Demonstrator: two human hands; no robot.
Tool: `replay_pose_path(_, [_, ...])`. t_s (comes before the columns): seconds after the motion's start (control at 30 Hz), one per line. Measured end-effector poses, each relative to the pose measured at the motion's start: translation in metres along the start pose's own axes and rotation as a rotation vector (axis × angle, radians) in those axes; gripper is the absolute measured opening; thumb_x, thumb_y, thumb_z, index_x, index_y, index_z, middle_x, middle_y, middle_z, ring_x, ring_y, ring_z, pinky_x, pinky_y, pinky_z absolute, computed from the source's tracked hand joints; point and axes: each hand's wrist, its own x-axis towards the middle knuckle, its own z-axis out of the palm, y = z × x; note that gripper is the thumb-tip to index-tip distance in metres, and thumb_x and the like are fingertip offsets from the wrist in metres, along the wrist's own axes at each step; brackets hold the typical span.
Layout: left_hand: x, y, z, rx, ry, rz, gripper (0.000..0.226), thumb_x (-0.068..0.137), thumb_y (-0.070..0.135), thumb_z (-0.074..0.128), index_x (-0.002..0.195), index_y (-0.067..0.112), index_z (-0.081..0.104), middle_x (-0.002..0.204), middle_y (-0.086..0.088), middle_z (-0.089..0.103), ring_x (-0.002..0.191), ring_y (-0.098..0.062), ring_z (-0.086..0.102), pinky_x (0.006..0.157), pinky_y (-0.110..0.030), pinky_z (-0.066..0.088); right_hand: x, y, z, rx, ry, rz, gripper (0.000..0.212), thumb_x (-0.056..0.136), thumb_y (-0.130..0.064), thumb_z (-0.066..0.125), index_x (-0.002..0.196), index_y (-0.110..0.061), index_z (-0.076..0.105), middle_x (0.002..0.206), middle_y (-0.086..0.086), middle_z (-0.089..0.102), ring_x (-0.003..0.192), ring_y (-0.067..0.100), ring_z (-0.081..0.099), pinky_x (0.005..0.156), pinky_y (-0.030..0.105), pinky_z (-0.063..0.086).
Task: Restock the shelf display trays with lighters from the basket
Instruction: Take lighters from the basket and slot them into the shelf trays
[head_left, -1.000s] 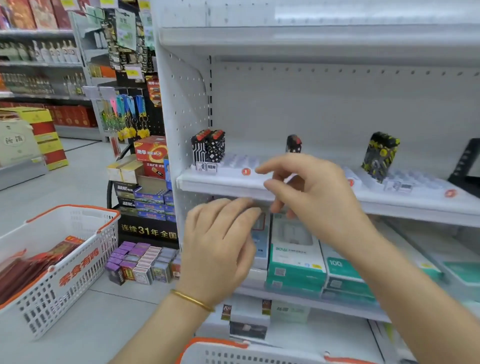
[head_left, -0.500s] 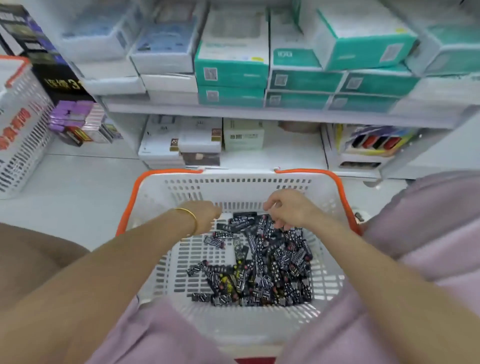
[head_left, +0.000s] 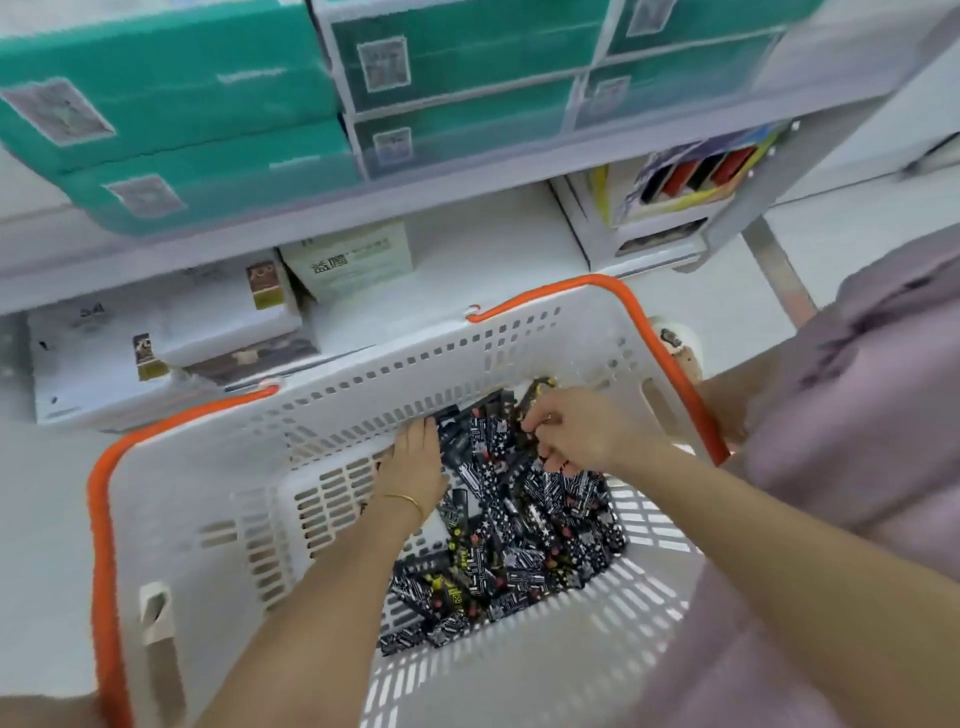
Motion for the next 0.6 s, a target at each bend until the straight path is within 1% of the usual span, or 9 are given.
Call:
replay_pose_path(0.03, [0.004,0.000,0.002,-0.004,0.024,-0.003,0.079,0.092,0.023,0.054,0.149,0.005,0.002,0.155,-0.014,0.010,0.144,-0.029,0.009,0.117,-0.040,0.020,0.000,0.001,0.000,0.007,-0.002,0.006,0.025,0.097,-0.003,0.039,0.110,-0.010,0.059,0.081,0.008,0.061,0.065,0.017,0.063,0.058,0.026,0.054])
replay_pose_path(0.1, [0.013,-0.002,0.006,0.010,0.073,-0.002,0.074,0.090,0.018,0.055,0.148,0.005,0.009,0.149,-0.015,0.021,0.140,-0.028,0.018,0.113,-0.037,0.028,0.001,0.003,0.000,0.012,-0.005,0.018,0.025,0.096,-0.002,0.041,0.115,-0.005,0.058,0.079,0.011,0.062,0.065,0.019,0.063,0.054,0.025,0.052])
replay_pose_path(0.17, [0.016,-0.003,0.009,-0.005,0.047,-0.012,0.069,0.090,0.020,0.056,0.145,0.007,0.017,0.144,-0.014,0.028,0.135,-0.028,0.025,0.107,-0.037,0.035,0.002,0.003,-0.001,0.012,-0.009,0.032,0.025,0.096,-0.002,0.041,0.115,-0.003,0.057,0.080,0.013,0.063,0.070,0.025,0.065,0.056,0.027,0.053])
replay_pose_path(0.2, [0.017,-0.003,0.009,-0.013,0.021,-0.021,0.066,0.090,0.022,0.056,0.144,0.008,0.019,0.143,-0.015,0.029,0.134,-0.028,0.027,0.105,-0.038,0.036,0.002,0.003,-0.001,0.018,-0.010,0.038,0.024,0.096,-0.003,0.041,0.114,-0.004,0.057,0.079,0.012,0.062,0.071,0.025,0.065,0.056,0.028,0.052])
replay_pose_path(0.27, [0.019,-0.002,0.009,-0.031,-0.010,-0.045,0.064,0.090,0.025,0.058,0.141,0.007,0.023,0.142,-0.015,0.029,0.134,-0.030,0.027,0.104,-0.040,0.036,0.005,0.002,0.001,0.038,-0.012,0.045,0.023,0.096,-0.004,0.041,0.113,-0.006,0.056,0.077,0.009,0.060,0.067,0.022,0.063,0.058,0.029,0.052])
replay_pose_path(0.37, [0.027,0.003,0.006,-0.068,-0.054,-0.093,0.069,0.087,0.021,0.062,0.140,0.002,0.022,0.145,-0.018,0.027,0.136,-0.032,0.024,0.109,-0.038,0.031,0.006,-0.002,0.006,0.059,-0.031,0.029,0.022,0.096,-0.005,0.040,0.112,-0.009,0.055,0.076,0.006,0.057,0.060,0.015,0.059,0.060,0.030,0.052])
replay_pose_path(0.43, [0.029,0.007,0.005,-0.086,-0.073,-0.103,0.063,0.087,0.016,0.060,0.137,0.000,0.025,0.142,-0.020,0.031,0.132,-0.033,0.030,0.105,-0.037,0.035,0.006,-0.005,0.008,0.050,-0.037,0.009,0.022,0.096,-0.005,0.040,0.112,-0.009,0.055,0.076,0.004,0.056,0.059,0.013,0.059,0.059,0.030,0.052])
replay_pose_path(0.53, [0.028,0.010,0.006,-0.226,-0.107,-0.109,0.051,0.087,0.015,0.059,0.128,0.000,0.033,0.129,-0.020,0.042,0.117,-0.033,0.043,0.094,-0.035,0.039,0.005,-0.006,0.010,0.044,-0.038,-0.004,0.021,0.096,-0.005,0.041,0.111,-0.009,0.055,0.076,0.003,0.055,0.058,0.011,0.059,0.061,0.033,0.053])
replay_pose_path(0.6, [0.029,0.011,0.003,-0.391,-0.126,-0.148,0.052,0.087,0.017,0.059,0.129,0.000,0.034,0.126,-0.021,0.043,0.112,-0.034,0.046,0.091,-0.037,0.041,0.005,-0.006,0.010,0.039,-0.035,-0.005,0.021,0.096,-0.005,0.040,0.111,-0.009,0.055,0.074,0.003,0.055,0.058,0.011,0.059,0.064,0.037,0.053])
